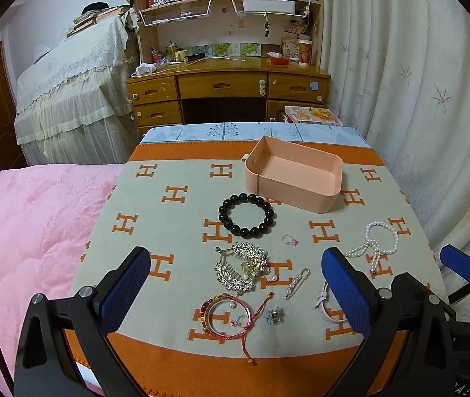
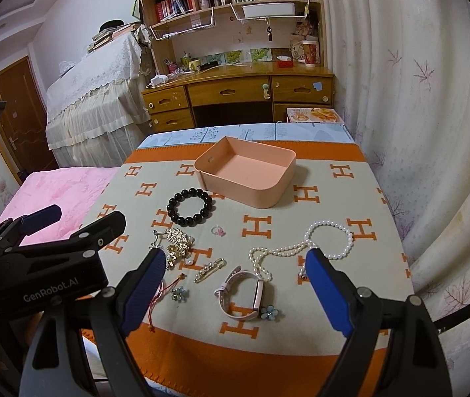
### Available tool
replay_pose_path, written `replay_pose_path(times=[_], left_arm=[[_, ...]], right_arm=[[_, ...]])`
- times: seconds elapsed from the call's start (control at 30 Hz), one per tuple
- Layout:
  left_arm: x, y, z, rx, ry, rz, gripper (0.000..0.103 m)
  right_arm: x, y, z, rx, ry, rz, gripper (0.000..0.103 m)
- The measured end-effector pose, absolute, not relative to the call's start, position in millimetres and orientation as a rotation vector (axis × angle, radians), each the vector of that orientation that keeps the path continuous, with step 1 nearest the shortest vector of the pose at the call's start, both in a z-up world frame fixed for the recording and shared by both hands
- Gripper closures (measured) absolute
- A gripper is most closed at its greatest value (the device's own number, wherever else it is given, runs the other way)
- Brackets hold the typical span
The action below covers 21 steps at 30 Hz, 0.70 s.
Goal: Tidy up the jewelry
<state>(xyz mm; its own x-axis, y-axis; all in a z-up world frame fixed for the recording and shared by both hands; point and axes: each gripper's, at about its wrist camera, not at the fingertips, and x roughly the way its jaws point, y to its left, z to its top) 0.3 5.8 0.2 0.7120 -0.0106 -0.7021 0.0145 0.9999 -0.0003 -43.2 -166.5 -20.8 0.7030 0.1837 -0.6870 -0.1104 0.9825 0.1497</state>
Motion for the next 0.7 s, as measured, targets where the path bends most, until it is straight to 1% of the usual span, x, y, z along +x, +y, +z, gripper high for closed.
replay_pose_path(times=[0.7], left_arm=[[-4.5, 5.1, -10.0, 0.006, 0.812, -0.031, 0.001]], right_arm=[[-43.5, -169.5, -21.6, 0.130, 0.788, 0.175, 0.016]])
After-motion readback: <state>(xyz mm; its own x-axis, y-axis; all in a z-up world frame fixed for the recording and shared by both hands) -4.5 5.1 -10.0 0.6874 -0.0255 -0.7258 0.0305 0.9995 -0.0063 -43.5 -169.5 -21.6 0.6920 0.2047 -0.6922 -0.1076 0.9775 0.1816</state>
